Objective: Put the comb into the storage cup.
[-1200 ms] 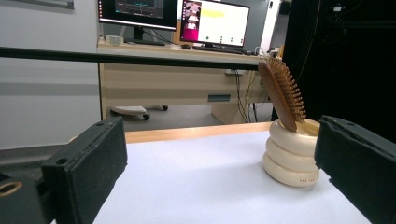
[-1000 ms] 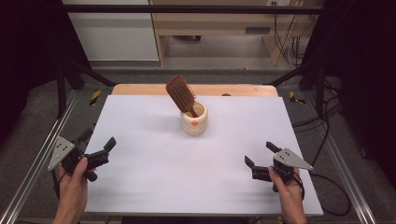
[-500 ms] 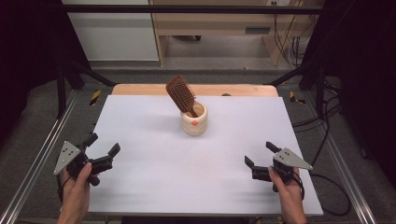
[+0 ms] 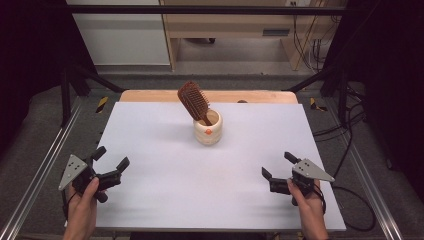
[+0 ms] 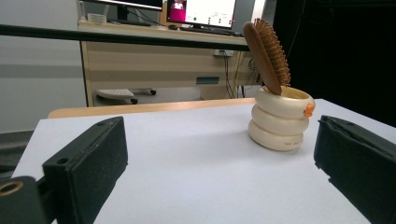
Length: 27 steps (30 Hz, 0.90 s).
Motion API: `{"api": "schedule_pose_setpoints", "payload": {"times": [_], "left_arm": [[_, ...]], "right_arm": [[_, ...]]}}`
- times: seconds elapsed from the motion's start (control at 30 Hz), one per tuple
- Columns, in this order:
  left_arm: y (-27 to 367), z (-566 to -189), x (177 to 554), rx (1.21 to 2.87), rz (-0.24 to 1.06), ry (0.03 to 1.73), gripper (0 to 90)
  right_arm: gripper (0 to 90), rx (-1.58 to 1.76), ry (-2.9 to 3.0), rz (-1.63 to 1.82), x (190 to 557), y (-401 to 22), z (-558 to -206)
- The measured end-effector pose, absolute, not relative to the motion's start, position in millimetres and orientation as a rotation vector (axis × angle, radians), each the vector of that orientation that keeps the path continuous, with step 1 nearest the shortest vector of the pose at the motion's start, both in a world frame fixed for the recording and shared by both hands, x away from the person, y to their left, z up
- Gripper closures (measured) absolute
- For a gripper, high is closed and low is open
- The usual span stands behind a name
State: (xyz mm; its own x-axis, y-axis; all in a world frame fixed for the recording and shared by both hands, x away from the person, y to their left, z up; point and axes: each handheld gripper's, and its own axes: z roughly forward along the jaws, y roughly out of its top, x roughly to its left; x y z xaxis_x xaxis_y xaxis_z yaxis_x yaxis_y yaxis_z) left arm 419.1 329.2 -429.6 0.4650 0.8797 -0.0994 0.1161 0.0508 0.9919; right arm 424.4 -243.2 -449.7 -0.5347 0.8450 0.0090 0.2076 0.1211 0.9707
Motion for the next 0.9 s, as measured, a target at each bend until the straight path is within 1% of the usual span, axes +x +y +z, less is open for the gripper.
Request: {"api": "schedule_pose_setpoints", "payload": {"times": [0.7,0.9], "left_arm": [[326,-438,409,1.434,0.725,0.929,3.0],[327,-447,405,1.44,0.718,0.946,3.0]], "right_arm": [[3.0,1.006,1.832,1.448,425,-243,-451],[3.0,1.016,1.823,1.455,426,-244,-452]]}}
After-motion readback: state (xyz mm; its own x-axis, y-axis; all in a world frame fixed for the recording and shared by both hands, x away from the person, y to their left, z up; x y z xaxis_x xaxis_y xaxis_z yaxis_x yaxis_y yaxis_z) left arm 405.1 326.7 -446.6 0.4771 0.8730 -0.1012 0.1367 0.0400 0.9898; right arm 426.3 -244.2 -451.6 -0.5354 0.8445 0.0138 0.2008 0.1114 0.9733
